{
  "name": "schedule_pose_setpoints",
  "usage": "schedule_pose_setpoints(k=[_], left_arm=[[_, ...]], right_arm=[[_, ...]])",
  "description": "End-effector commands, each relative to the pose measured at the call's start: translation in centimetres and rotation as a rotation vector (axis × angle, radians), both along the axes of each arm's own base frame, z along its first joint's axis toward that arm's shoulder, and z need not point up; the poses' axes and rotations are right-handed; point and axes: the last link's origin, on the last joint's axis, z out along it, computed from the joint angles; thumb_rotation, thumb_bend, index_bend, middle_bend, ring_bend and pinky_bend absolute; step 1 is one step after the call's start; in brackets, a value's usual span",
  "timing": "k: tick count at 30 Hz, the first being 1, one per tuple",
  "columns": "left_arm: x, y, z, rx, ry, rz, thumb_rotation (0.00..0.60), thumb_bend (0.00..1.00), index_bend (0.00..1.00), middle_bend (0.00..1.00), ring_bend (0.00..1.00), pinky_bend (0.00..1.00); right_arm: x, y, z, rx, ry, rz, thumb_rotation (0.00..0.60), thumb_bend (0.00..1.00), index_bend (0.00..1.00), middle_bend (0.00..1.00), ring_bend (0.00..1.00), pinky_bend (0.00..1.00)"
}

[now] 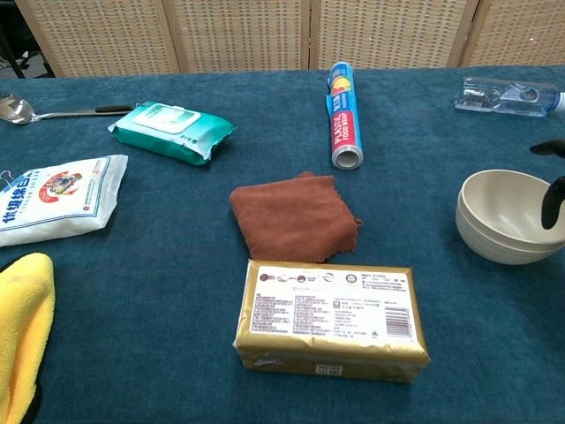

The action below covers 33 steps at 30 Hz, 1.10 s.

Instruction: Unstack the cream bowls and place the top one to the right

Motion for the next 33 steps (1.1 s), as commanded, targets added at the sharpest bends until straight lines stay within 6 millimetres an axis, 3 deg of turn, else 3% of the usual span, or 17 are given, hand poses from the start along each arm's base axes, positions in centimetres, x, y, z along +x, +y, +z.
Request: schedule_pose_setpoints(k=[1, 9, 14, 33], left_arm=[[0.0, 0.0, 0.0, 0.001, -0.001, 0.0, 0.321, 0.1, 0.0, 0.0, 0.0, 0.0], [0.0, 0.0, 0.2, 0.008, -0.006, 0.001, 0.324, 0.1, 0.0, 0.0, 0.0, 0.0], [0.0, -0.1, 0.2, 0.007, -0.006, -0.001, 0.324, 0.1, 0.0, 0.0, 0.0, 0.0], [0.0, -0.1, 0.3, 0.004, -0.006, -0.003, 0.323, 0.1, 0.0, 0.0, 0.0, 0.0]], right_arm=[[0.2, -0.1, -0.2, 0.002, -0.004, 0.006, 0.6, 0.34, 0.4, 0.0, 0.0, 0.0], [0.4, -0.3, -1.0, 0.007, -0.024, 0.017, 0.6, 0.34, 0.4, 0.0, 0.0, 0.0], [0.7, -0.4, -1.2, -0.001, -0.04, 0.038, 0.6, 0.39, 0.4, 0.0, 0.0, 0.0], [0.5, -0.6, -1.9, -0.011, -0.074, 0.03, 0.6, 0.39, 0.4, 0.0, 0.0, 0.0]])
